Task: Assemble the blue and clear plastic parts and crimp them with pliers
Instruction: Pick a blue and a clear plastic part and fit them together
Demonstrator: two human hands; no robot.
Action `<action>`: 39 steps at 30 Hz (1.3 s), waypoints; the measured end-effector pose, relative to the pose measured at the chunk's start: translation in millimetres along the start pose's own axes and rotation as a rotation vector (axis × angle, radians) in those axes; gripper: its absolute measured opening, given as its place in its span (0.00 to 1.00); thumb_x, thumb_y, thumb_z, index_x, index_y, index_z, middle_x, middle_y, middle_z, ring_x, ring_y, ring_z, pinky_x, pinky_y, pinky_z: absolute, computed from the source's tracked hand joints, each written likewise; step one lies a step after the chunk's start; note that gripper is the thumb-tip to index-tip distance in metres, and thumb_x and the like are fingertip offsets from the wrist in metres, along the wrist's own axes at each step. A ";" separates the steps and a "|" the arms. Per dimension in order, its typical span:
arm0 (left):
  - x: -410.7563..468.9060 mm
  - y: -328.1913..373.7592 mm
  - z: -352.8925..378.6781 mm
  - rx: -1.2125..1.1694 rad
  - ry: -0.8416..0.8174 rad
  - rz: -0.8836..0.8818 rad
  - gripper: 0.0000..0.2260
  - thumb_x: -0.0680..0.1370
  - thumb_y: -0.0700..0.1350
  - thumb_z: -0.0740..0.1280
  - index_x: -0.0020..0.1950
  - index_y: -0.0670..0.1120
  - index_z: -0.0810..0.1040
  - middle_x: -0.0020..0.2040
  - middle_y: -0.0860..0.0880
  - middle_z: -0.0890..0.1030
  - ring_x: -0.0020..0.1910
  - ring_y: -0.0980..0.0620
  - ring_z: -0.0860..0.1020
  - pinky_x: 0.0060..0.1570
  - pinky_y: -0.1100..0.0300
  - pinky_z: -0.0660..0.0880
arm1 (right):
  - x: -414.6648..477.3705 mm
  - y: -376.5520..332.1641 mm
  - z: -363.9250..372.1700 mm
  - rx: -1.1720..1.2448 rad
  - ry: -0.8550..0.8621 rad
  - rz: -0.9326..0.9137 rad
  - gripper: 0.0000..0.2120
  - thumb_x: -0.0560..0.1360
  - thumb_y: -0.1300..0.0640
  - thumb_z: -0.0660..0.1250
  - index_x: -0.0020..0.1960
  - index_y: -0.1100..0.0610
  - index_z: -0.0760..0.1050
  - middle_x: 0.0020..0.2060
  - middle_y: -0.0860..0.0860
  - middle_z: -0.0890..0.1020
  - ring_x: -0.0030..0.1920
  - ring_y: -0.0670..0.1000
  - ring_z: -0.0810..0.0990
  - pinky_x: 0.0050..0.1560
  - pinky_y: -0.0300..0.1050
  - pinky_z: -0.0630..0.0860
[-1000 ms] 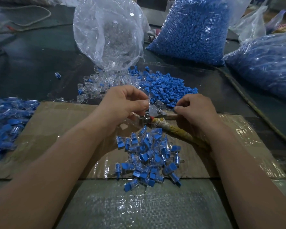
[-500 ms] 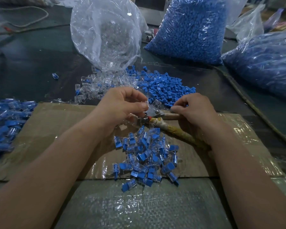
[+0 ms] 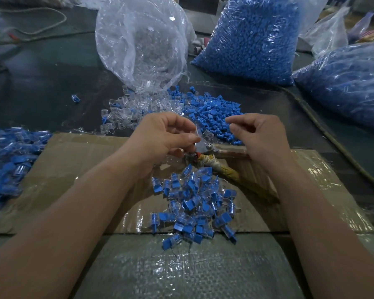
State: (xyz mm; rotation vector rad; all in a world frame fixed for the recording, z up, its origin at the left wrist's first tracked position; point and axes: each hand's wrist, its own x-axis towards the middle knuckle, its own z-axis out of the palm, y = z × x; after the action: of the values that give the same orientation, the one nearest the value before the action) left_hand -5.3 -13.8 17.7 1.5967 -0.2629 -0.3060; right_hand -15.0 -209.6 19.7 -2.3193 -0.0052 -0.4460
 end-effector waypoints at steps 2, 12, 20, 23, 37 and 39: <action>0.3 -0.2 1.0 -0.005 -0.004 0.004 0.06 0.69 0.34 0.69 0.43 0.43 0.77 0.36 0.47 0.84 0.34 0.54 0.82 0.32 0.67 0.76 | -8.5 -10.3 2.4 0.117 -0.003 -0.012 0.07 0.72 0.60 0.70 0.43 0.48 0.79 0.35 0.36 0.78 0.38 0.32 0.77 0.41 0.24 0.73; 0.0 1.1 2.8 -0.081 -0.004 0.031 0.06 0.70 0.31 0.68 0.42 0.41 0.78 0.35 0.47 0.83 0.34 0.54 0.82 0.32 0.68 0.75 | -22.8 -31.3 5.6 0.270 -0.052 -0.076 0.12 0.69 0.64 0.72 0.36 0.47 0.77 0.30 0.41 0.79 0.34 0.39 0.79 0.35 0.28 0.74; -0.5 0.4 4.3 -0.044 -0.015 0.060 0.07 0.70 0.31 0.68 0.42 0.42 0.78 0.33 0.48 0.83 0.34 0.55 0.82 0.33 0.68 0.76 | -24.3 -34.4 3.8 0.315 -0.097 -0.068 0.10 0.68 0.64 0.72 0.37 0.50 0.79 0.30 0.42 0.80 0.33 0.40 0.79 0.34 0.28 0.73; -1.2 -0.2 5.4 -0.031 -0.032 0.069 0.07 0.71 0.32 0.67 0.42 0.43 0.78 0.33 0.49 0.83 0.34 0.55 0.82 0.33 0.67 0.76 | -25.2 -36.4 5.3 0.318 -0.130 -0.074 0.09 0.68 0.64 0.72 0.37 0.50 0.79 0.31 0.42 0.80 0.33 0.39 0.79 0.35 0.29 0.74; -0.9 1.2 5.3 -0.202 -0.085 0.041 0.12 0.64 0.38 0.67 0.46 0.42 0.75 0.33 0.47 0.83 0.33 0.52 0.82 0.31 0.65 0.78 | -23.0 -33.2 5.7 0.381 -0.234 -0.051 0.13 0.63 0.54 0.72 0.47 0.46 0.77 0.41 0.44 0.82 0.43 0.42 0.81 0.48 0.39 0.78; -1.1 1.5 5.3 -0.218 -0.089 0.036 0.12 0.64 0.37 0.67 0.46 0.42 0.73 0.32 0.47 0.83 0.33 0.52 0.82 0.30 0.65 0.77 | -23.3 -33.8 6.0 0.408 -0.309 -0.044 0.13 0.64 0.54 0.71 0.48 0.46 0.77 0.43 0.44 0.83 0.45 0.42 0.81 0.49 0.38 0.78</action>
State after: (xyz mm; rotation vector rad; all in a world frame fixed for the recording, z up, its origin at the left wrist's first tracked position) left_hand -8.1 -18.5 19.0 1.3642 -0.3156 -0.3664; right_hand -39.6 -178.4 31.6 -1.9636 -0.2732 -0.0897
